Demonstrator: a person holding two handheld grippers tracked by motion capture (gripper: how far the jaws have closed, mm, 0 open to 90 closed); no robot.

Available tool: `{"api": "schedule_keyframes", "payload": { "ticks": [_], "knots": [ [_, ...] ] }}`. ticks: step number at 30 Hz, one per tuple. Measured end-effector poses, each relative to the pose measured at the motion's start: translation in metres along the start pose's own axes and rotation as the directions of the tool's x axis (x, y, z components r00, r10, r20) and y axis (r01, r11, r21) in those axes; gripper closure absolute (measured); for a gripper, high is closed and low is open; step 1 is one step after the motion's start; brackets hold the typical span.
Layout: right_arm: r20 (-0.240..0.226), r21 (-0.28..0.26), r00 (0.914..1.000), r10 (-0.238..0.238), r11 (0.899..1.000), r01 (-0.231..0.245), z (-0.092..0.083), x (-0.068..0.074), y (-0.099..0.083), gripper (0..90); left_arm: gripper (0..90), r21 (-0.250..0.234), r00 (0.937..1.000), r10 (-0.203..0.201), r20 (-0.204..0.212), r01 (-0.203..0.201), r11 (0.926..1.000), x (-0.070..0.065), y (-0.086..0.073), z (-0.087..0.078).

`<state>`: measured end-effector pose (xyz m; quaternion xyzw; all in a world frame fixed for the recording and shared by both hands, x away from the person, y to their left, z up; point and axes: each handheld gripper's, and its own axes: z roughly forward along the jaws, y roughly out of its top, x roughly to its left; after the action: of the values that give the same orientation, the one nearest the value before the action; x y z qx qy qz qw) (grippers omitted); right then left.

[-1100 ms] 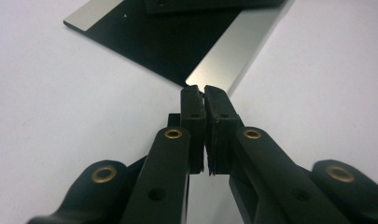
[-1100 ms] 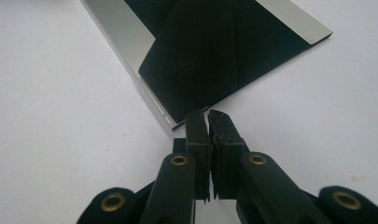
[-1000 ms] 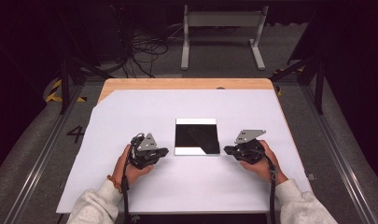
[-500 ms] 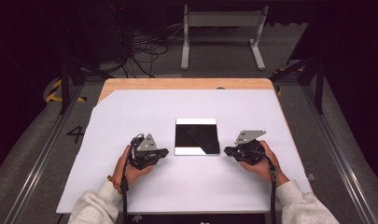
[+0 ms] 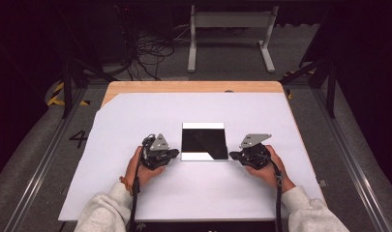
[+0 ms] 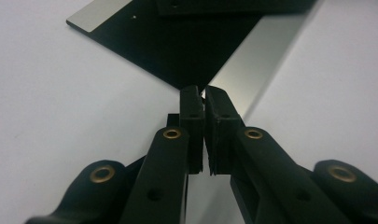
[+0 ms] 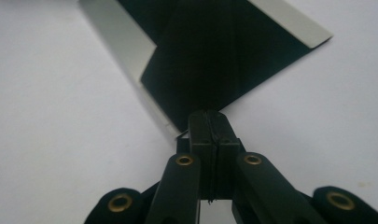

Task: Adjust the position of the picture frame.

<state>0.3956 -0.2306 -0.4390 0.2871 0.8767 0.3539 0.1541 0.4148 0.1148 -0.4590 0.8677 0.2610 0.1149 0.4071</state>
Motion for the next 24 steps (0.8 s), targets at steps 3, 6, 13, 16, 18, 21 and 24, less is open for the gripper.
{"api": "schedule_keyframes", "payload": {
  "ticks": [3,6,13,16,18,21,24],
  "knots": [
    [0.007,-0.011,0.9991,0.041,0.999,-0.041,0.006,-0.005,0.001,90.0,88.3,0.014,0.9999,-0.013,-0.010,0.013,0.9998,0.003,0.004,0.009],
    [0.000,0.010,0.9993,0.038,0.999,-0.038,0.013,-0.006,0.002,90.0,88.4,0.039,0.9997,-0.025,0.004,0.025,0.9989,0.004,0.006,0.016],
    [-0.049,0.081,0.9987,-0.018,0.996,0.022,0.008,0.004,0.000,90.0,88.9,0.049,0.9999,-0.009,0.010,0.008,0.9988,0.002,0.006,0.016],
    [-0.051,0.111,0.9986,-0.014,0.994,0.019,0.005,0.005,0.000,90.0,89.3,0.048,1.0000,-0.006,0.007,0.006,0.9988,0.001,0.006,0.016],
    [-0.061,0.120,0.9980,-0.016,0.992,0.024,0.003,0.005,0.000,90.0,89.4,0.050,1.0000,-0.006,0.007,0.006,0.9987,0.000,0.006,0.016],
    [-0.066,0.130,0.9977,-0.018,0.991,0.027,0.002,0.006,0.000,90.0,89.5,0.049,0.9999,-0.008,0.009,0.007,0.9988,0.000,0.006,0.016],
    [-0.072,0.134,0.9969,-0.032,0.990,0.041,0.003,0.008,0.001,90.0,89.6,0.047,0.9999,-0.006,0.010,0.006,0.9989,0.001,0.006,0.016]
  ]
}}
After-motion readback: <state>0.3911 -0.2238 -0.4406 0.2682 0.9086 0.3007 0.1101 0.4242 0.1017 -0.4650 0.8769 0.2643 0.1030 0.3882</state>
